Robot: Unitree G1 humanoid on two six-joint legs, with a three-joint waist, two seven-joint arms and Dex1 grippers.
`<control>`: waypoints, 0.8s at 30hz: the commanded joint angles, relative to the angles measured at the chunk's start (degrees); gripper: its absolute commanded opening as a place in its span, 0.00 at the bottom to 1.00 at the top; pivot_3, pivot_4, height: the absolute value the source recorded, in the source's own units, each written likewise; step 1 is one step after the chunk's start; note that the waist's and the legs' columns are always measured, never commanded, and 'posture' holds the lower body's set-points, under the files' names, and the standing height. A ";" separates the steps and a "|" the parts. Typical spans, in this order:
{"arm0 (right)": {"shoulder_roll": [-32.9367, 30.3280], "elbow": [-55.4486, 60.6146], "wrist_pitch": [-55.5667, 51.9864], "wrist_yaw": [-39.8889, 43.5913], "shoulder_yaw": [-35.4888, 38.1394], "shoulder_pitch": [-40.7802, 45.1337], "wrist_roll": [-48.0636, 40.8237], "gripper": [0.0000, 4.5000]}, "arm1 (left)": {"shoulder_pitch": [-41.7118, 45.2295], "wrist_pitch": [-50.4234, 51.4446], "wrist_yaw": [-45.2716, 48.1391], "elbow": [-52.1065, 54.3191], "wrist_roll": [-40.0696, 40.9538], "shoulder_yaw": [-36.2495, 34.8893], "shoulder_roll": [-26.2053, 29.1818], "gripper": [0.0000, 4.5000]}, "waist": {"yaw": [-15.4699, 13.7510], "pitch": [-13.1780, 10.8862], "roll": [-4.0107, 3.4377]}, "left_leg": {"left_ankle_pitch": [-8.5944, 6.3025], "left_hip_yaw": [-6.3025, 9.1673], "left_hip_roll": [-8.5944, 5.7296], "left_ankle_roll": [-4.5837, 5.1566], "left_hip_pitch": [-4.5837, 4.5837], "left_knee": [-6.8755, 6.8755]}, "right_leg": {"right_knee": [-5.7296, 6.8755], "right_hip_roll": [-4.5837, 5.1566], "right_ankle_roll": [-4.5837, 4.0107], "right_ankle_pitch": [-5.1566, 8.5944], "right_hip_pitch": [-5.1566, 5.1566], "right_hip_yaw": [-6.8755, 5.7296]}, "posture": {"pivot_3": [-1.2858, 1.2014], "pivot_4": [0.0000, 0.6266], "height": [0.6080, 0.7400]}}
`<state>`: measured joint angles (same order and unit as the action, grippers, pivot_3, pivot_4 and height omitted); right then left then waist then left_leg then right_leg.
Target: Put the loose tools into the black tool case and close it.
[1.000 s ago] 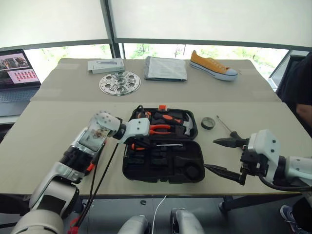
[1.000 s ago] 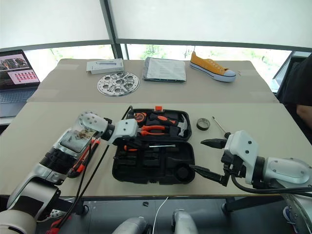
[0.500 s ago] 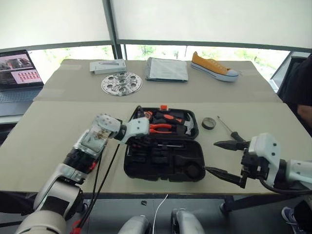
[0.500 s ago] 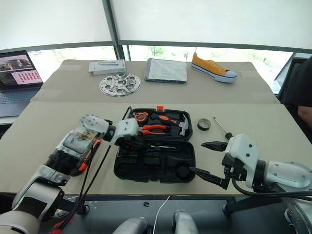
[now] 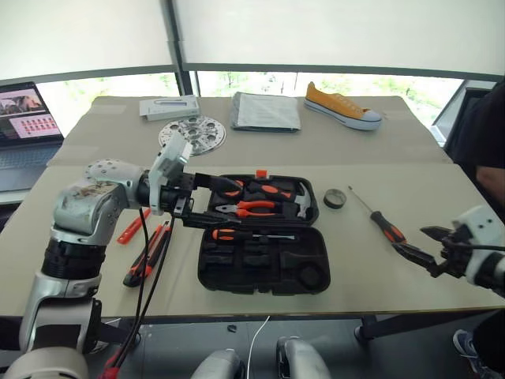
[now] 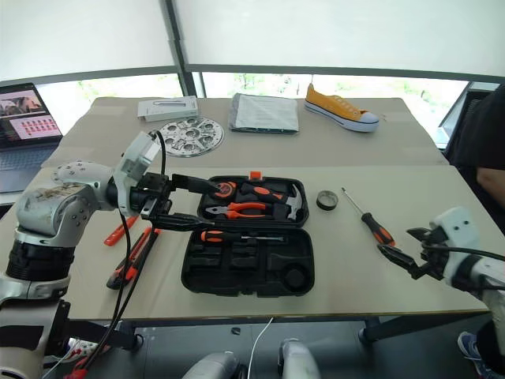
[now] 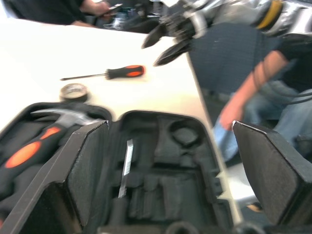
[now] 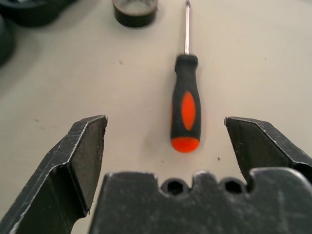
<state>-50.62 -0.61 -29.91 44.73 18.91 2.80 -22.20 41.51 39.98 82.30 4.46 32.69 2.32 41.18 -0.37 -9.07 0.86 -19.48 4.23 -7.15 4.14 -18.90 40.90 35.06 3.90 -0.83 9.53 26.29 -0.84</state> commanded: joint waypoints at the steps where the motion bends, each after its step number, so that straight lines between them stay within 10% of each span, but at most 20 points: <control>1: 1.61 -5.92 2.62 -0.82 -2.26 5.29 2.26 1.00 | -0.84 -0.78 0.85 3.01 0.89 0.19 1.74 0.98 | 0.07 0.01 -0.04 | 0.00 0.00 0.00 0.00 0.00 0.00 | -0.01 0.00 -0.01 0.00 0.00 0.00 | 0.52 0.24 1.00; 5: 4.08 -14.86 7.15 -3.08 -4.92 10.58 6.04 1.00 | -2.23 -3.16 1.77 4.12 -0.14 1.49 3.11 0.98 | 0.10 0.01 -0.06 | 0.00 0.00 0.00 0.00 -0.01 -0.02 | -0.01 0.00 -0.03 -0.01 0.02 0.00 | 0.52 0.24 1.00; 16: 4.00 -13.99 9.63 -0.65 2.05 12.30 1.26 0.23 | -4.69 -6.95 2.72 4.24 -1.97 2.92 5.81 1.00 | -0.17 0.00 -0.16 | 0.00 0.00 -0.01 0.00 -0.03 -0.03 | -0.03 0.01 -0.03 -0.01 0.03 -0.01 | 0.52 0.24 1.00; 24: 1.02 5.98 5.00 14.15 -10.58 20.38 -3.72 0.22 | -11.65 -12.04 7.08 6.28 -4.40 2.89 12.80 1.00 | 1.41 -0.01 -0.61 | -0.01 -0.07 0.26 0.01 -0.02 -0.11 | -0.04 -0.27 -0.15 0.00 0.10 0.08 | 0.52 0.24 1.00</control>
<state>-49.46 -1.01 -23.42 54.86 12.93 22.13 -23.96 30.24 28.79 88.41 8.42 28.25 6.62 52.45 1.04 -9.08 0.25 -19.49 4.15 -6.82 4.15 -18.92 40.78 35.00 3.55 -1.02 9.51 26.39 -0.74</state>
